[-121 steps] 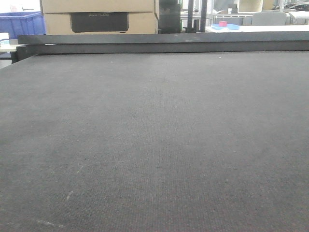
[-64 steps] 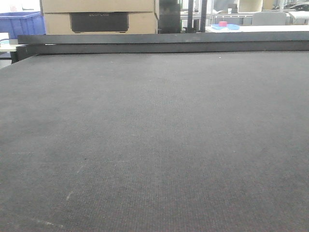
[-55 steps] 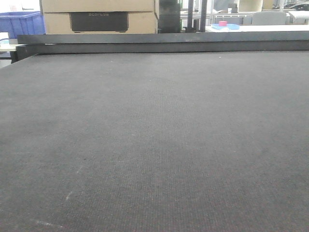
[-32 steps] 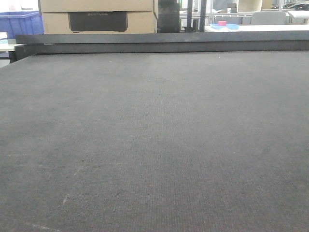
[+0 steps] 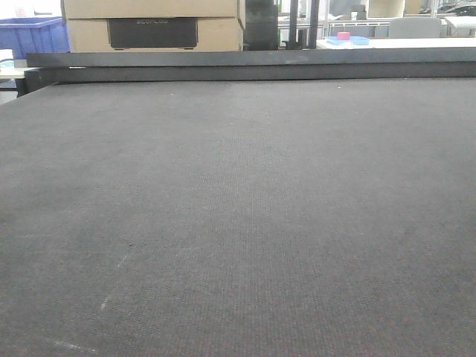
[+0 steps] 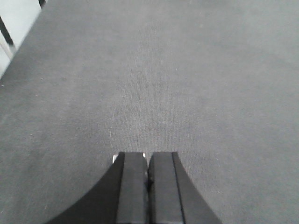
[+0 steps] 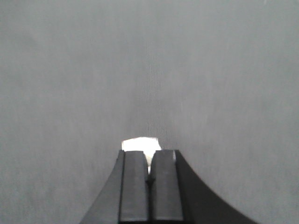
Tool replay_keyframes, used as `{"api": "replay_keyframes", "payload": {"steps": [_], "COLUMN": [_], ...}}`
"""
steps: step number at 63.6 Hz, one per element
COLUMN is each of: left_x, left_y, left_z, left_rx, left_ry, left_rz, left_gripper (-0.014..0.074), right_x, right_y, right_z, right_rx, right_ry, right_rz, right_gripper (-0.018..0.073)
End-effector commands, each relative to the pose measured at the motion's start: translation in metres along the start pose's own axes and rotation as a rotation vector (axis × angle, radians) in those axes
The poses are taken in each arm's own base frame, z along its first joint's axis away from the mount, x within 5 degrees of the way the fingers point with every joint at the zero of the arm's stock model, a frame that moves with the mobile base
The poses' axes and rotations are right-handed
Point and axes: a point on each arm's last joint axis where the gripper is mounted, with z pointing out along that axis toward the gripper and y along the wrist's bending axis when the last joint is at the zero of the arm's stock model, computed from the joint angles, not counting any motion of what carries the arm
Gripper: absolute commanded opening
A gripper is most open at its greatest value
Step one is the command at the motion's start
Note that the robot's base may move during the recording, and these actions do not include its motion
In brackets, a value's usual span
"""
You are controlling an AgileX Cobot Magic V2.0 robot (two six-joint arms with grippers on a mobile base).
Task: Place valve from conveyor to right shelf box
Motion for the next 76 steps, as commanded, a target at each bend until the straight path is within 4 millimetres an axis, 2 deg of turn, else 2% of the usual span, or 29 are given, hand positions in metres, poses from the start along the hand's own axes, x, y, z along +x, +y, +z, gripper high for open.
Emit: {"api": "replay_keyframes", "payload": {"steps": [1, 12, 26, 45, 53, 57, 60, 69, 72, 76], "left_x": [-0.011, -0.016, -0.013, -0.013, -0.013, -0.013, -0.013, -0.013, -0.013, -0.013], "left_y": [-0.002, -0.003, -0.004, -0.004, -0.004, -0.004, -0.004, -0.004, -0.004, -0.004], "left_z": [0.014, 0.037, 0.046, 0.046, 0.046, 0.046, 0.046, 0.046, 0.046, 0.046], "left_rx": [0.004, -0.009, -0.009, -0.009, -0.009, -0.009, -0.009, -0.009, -0.009, -0.009], "left_ry": [0.041, 0.186, 0.235, 0.235, 0.235, 0.235, 0.235, 0.235, 0.235, 0.235], "left_rz": [-0.007, -0.004, -0.007, -0.007, -0.007, -0.007, -0.007, -0.007, -0.007, -0.007], "left_gripper": [-0.0111, -0.0111, -0.0111, -0.0111, -0.0111, -0.0111, -0.0111, -0.0111, -0.0111, -0.0111], "right_x": [-0.014, -0.04, -0.061, -0.053, -0.05, -0.049, -0.049, -0.05, -0.05, -0.049], "right_y": [0.0, 0.001, 0.006, 0.005, 0.005, 0.005, 0.005, 0.005, 0.005, 0.004], "right_z": [0.013, 0.036, 0.057, 0.096, 0.108, 0.111, 0.111, 0.112, 0.115, 0.119], "right_rx": [0.013, 0.024, -0.008, -0.012, -0.014, -0.013, -0.016, -0.022, -0.022, -0.021], "right_ry": [0.125, 0.303, 0.406, 0.627, 0.666, 0.675, 0.676, 0.669, 0.664, 0.666], "right_rz": [-0.001, -0.001, 0.028, 0.009, 0.0, 0.001, -0.005, -0.025, -0.025, -0.024], "right_gripper": [-0.0163, -0.0163, -0.0163, -0.0163, -0.0152, -0.0083, 0.0004, 0.0312, 0.0382, 0.0424]}}
